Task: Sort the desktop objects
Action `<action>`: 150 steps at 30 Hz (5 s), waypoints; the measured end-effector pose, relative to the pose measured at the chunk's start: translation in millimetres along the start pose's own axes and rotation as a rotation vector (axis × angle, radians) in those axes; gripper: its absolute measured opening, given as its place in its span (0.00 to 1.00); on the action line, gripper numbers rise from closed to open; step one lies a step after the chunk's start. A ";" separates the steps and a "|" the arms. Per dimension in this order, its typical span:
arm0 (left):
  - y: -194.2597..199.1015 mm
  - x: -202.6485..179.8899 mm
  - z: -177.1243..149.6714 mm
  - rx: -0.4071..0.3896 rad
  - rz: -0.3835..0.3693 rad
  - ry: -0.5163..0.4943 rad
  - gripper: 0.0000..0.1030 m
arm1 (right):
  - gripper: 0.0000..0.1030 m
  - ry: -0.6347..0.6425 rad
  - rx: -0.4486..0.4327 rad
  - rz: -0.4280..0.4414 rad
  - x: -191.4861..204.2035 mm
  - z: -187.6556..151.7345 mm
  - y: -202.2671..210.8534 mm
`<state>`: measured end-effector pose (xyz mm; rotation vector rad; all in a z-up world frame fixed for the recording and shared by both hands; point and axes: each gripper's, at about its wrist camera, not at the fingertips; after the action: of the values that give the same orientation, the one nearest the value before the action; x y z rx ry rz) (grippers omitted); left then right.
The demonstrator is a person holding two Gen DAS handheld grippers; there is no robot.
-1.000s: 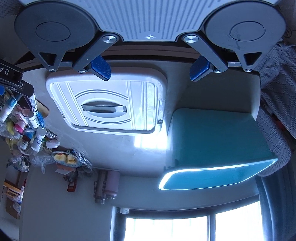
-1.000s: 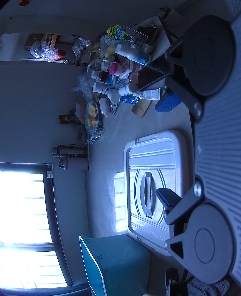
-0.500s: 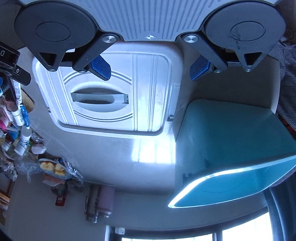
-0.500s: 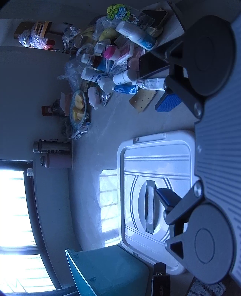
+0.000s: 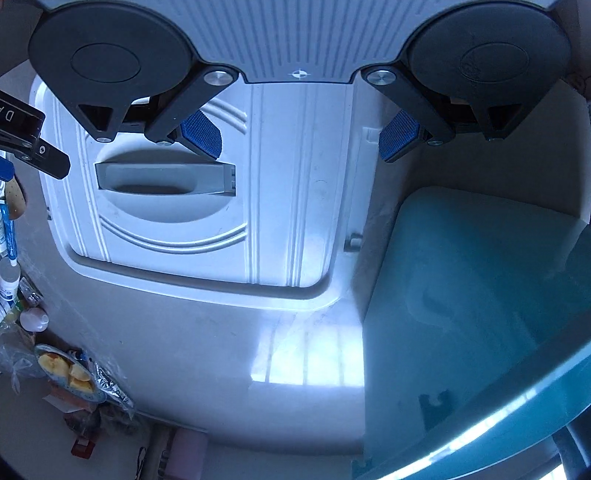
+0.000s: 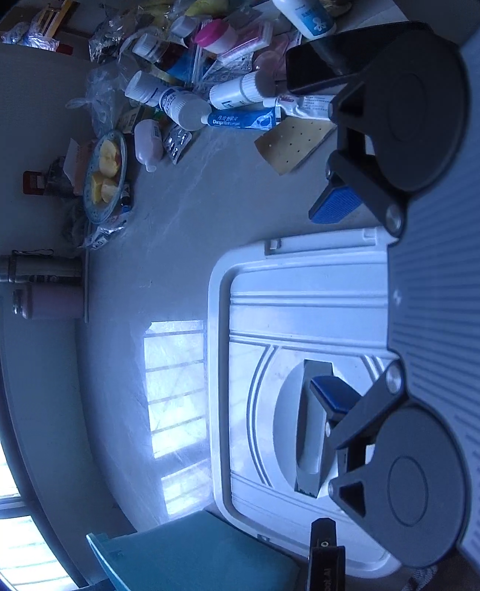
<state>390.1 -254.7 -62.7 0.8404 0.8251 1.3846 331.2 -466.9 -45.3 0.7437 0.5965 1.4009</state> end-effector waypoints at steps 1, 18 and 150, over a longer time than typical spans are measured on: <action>-5.9 -0.7 3.8 0.012 -0.001 -0.004 0.91 | 0.87 -0.003 0.013 0.002 -0.4 2.9 -5.5; -50.6 6.3 13.7 0.050 -0.022 0.063 1.00 | 1.00 -0.066 0.158 0.052 -17.7 8.1 -47.6; -73.9 33.1 -81.8 0.285 -0.602 0.117 1.00 | 0.91 -0.193 0.576 0.549 -71.4 -68.2 -27.6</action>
<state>354.2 -221.0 -166.8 0.6488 1.2650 0.7986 290.7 -530.9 -114.4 1.5757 0.6800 1.6392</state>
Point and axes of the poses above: each gripper's, at about its wrist camera, not at the fingertips, and y roughly against the way its jaws point, x to its left, z to its top, and after that the axes turned 3 degrees about -y, right-handed
